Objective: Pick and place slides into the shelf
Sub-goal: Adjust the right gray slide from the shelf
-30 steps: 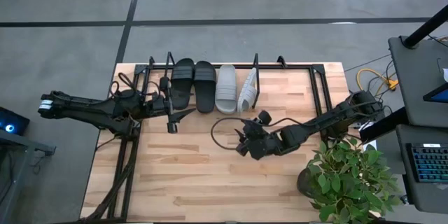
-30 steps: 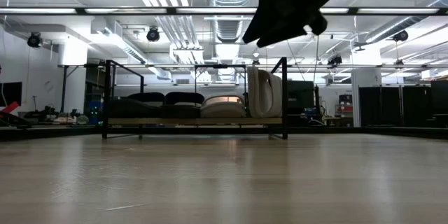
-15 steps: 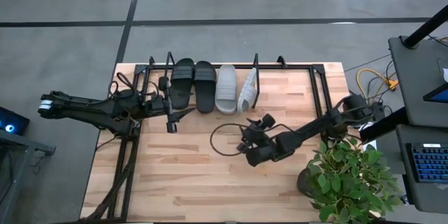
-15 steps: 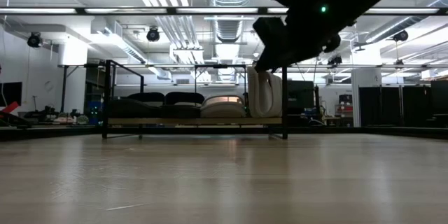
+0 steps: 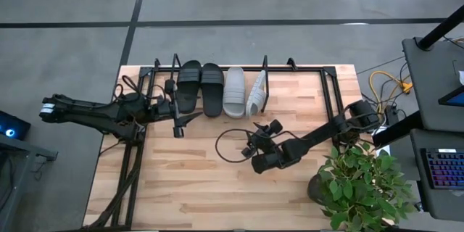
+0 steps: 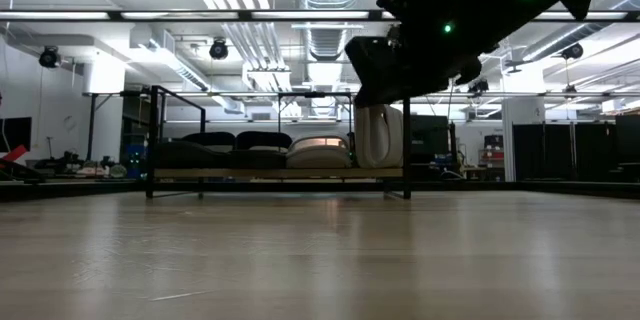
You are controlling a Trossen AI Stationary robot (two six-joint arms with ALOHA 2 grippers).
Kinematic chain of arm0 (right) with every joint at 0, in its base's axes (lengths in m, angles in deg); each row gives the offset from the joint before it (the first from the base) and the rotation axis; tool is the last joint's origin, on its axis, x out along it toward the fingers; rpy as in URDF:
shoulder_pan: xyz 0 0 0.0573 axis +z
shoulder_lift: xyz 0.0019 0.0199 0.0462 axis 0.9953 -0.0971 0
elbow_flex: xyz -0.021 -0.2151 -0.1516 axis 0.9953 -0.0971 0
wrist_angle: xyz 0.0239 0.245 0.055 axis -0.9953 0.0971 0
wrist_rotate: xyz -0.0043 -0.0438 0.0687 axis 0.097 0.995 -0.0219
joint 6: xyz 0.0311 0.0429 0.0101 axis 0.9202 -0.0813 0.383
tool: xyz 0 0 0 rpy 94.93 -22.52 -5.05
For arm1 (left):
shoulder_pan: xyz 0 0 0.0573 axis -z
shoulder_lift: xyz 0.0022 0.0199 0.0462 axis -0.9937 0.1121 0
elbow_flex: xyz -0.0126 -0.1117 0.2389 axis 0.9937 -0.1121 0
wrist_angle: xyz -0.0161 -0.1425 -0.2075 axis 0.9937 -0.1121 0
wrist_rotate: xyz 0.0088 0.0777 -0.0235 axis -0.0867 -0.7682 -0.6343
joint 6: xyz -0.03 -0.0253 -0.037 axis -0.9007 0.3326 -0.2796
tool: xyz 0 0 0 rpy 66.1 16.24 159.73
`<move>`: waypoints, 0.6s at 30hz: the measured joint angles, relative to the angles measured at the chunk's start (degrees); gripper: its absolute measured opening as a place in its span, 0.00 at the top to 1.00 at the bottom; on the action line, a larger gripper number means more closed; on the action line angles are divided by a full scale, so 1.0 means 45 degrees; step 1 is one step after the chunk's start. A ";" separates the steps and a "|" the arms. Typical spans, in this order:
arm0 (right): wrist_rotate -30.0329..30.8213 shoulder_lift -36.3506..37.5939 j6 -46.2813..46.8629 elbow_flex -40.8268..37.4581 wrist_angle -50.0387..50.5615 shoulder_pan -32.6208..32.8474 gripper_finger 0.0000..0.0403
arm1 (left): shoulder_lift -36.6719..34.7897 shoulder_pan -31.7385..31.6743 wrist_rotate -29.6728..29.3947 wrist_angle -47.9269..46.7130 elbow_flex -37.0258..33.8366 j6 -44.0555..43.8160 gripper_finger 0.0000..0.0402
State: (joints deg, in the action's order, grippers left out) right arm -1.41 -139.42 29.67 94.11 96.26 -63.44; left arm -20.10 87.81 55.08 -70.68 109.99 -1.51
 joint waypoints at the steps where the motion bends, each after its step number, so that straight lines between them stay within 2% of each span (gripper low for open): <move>1: 0.0005 -0.0106 0.0000 -0.0005 -0.0156 -0.0037 0.52 | 0.0000 0.0000 0.0000 -0.0027 0.0000 0.0000 0.46; 18: 0.0256 -0.0376 -0.0578 -0.0015 -0.1214 -0.0943 0.52 | 0.0081 0.0000 0.0000 -0.0013 -0.0005 -0.0004 0.46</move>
State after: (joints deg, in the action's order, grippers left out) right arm -0.26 -141.11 27.07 94.05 90.79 -67.69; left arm -19.73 87.81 55.08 -70.74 109.97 -1.52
